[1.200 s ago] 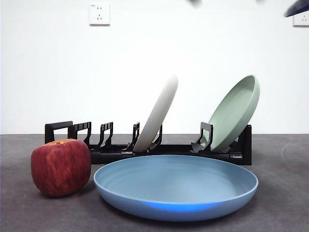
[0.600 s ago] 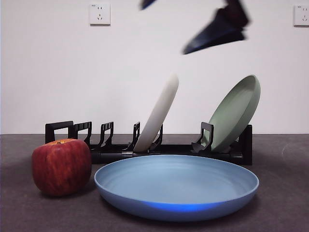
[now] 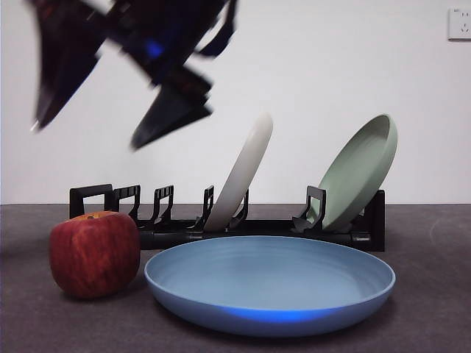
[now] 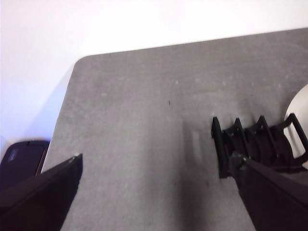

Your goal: Take the blue plate from the plate rack,put the plate on the table,take the apple from the table,put the apple in the plate

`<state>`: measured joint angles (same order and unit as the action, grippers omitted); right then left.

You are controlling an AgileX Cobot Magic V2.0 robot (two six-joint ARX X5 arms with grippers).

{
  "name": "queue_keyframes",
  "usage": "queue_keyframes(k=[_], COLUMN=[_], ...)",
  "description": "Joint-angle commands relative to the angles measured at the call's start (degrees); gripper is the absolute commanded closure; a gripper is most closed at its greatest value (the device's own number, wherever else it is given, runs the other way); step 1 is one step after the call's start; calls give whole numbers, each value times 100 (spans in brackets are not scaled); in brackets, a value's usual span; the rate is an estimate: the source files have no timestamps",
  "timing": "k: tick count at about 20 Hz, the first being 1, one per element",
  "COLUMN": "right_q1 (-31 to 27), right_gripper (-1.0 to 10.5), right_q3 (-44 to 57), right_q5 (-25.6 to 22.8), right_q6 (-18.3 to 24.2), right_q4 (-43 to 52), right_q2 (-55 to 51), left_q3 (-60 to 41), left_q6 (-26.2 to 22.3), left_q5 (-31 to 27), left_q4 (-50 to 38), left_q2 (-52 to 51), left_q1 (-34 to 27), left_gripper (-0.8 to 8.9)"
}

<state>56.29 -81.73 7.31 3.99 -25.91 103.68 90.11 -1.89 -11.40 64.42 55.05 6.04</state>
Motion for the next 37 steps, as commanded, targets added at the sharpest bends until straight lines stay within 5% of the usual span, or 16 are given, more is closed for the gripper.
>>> queue_keyframes(k=[1, 9, 13, 20, 26, 32, 37], right_q1=[107, 160, 166, 136, -367, -1156, -1161], right_gripper=[375, 410, 951, 956, 956, 957, 958], right_q3=[-33, -33, -33, -131, -131, -37, 1078], right_q5=[-44, -240, -243, -938, -920, -863, -811], right_q6=[109, 205, 210, 208, 181, 35, -369], right_q4=[59, 203, 205, -70, -1093, -2492, -1648], right_q2=[420, 1303, 1384, 337, -1279, -1705, -1703], left_q3=[-22, -22, -22, -24, -24, -24, -24], left_q6=[42, 68, 63, 59, 57, 57, 57], left_q5=[4, 297, 295, 304, 1104, 1478, 1484], left_q4=[109, 186, 195, 184, -63, -267, -332], left_q2=[-79, -87, -87, -83, -57, 118, 308], left_q1=[-15, -15, -15, -15, -11, -4, -4], left_gripper=[284, 284, 284, 284, 284, 284, 284])
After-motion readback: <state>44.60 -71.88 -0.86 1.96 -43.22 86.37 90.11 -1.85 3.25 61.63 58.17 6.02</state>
